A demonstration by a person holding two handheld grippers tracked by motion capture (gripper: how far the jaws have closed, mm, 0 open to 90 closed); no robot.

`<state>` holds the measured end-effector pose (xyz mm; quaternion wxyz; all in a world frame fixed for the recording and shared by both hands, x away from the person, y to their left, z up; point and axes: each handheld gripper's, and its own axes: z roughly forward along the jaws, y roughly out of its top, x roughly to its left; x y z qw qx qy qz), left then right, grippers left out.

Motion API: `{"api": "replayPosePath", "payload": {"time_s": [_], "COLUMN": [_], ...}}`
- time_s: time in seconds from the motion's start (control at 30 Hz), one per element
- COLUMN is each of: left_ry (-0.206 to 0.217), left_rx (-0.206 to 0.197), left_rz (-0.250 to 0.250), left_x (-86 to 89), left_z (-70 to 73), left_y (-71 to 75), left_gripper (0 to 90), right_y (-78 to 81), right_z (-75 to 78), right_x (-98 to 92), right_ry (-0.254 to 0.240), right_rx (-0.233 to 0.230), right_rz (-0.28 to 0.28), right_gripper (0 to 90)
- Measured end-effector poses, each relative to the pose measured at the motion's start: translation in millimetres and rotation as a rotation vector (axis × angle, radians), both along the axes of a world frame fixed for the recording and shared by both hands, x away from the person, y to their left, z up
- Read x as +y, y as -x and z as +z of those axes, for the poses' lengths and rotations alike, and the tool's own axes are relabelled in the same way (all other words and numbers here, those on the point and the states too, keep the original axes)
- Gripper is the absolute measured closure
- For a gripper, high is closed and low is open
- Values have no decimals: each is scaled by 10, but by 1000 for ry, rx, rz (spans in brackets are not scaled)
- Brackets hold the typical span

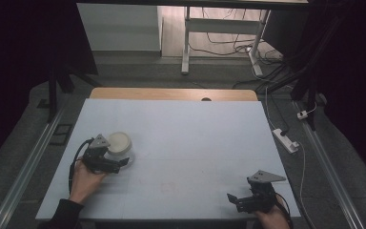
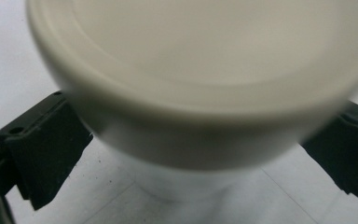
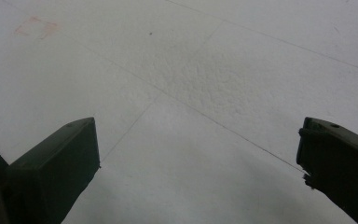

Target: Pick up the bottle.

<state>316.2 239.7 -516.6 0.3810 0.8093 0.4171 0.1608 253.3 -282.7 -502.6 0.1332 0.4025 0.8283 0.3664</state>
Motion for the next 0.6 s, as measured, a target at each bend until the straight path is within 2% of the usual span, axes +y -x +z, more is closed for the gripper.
{"api": "replayPosePath", "payload": {"time_s": [0.4,0.6], "left_ry": [9,-11], "left_rx": [26,-1], "left_rz": [0,12], "left_x": [-64,-70], "left_z": [-25,-14], "left_y": [-113,-115], "left_gripper": [0,36], "right_y": [1,1], "right_z": [-1,-1], "right_x": [3,5], "right_ry": [1,3], "right_rx": [2,2], "right_rz": [4,6], "right_gripper": [0,0]}}
